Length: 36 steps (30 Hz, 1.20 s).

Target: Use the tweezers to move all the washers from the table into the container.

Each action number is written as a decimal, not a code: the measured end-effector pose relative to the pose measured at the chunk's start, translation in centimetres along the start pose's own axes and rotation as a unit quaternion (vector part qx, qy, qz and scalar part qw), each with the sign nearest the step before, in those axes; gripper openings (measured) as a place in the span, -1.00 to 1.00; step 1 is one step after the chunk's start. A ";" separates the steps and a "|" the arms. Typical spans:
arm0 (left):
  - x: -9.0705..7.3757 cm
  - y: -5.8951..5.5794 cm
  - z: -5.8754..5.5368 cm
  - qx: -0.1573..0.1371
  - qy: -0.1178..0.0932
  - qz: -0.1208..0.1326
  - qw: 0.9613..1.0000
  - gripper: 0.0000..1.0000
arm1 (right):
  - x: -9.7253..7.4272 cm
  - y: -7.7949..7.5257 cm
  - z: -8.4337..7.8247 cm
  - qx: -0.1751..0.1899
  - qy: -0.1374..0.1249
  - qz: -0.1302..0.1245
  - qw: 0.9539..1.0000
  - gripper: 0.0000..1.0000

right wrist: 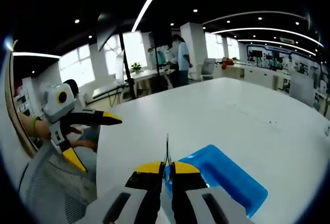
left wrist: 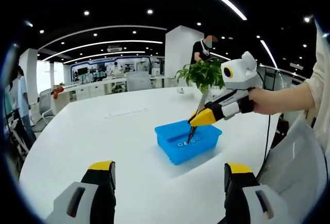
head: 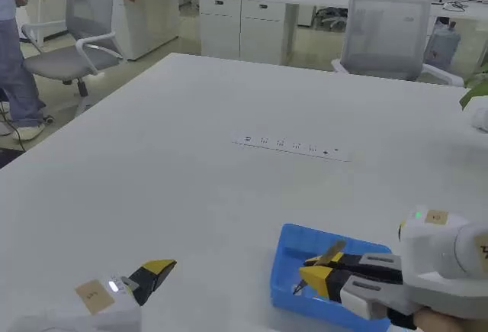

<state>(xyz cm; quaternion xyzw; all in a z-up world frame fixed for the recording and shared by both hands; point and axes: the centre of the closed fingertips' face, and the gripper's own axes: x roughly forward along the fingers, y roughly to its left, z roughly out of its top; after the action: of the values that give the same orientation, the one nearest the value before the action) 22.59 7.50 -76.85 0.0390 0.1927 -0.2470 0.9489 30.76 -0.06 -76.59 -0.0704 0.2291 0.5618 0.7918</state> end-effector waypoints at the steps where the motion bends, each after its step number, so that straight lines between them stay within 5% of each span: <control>1: 0.0 0.0 0.1 0.001 -0.002 0.001 1.000 0.78 | 0.2 -0.6 0.2 0.006 0.001 -0.004 1.000 -0.95; 12: -0.1 0.2 0.1 0.000 -0.004 0.006 1.000 0.75 | 3.0 -5.1 -1.0 0.027 0.033 -0.037 0.998 -0.95; 27: 0.0 0.1 0.1 -0.001 -0.003 0.002 1.000 0.74 | 5.8 -6.3 -3.4 0.001 0.089 -0.035 0.995 -0.94; 36: -0.1 -0.1 0.5 -0.011 -0.010 -0.006 1.000 0.67 | 5.3 -5.6 -2.7 -0.019 0.075 -0.026 0.997 -0.93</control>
<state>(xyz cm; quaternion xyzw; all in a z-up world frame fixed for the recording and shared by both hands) 22.63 7.36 -76.35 0.0246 0.1862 -0.2510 0.9496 36.58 1.43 -82.18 -0.1329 0.2755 0.5384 0.7852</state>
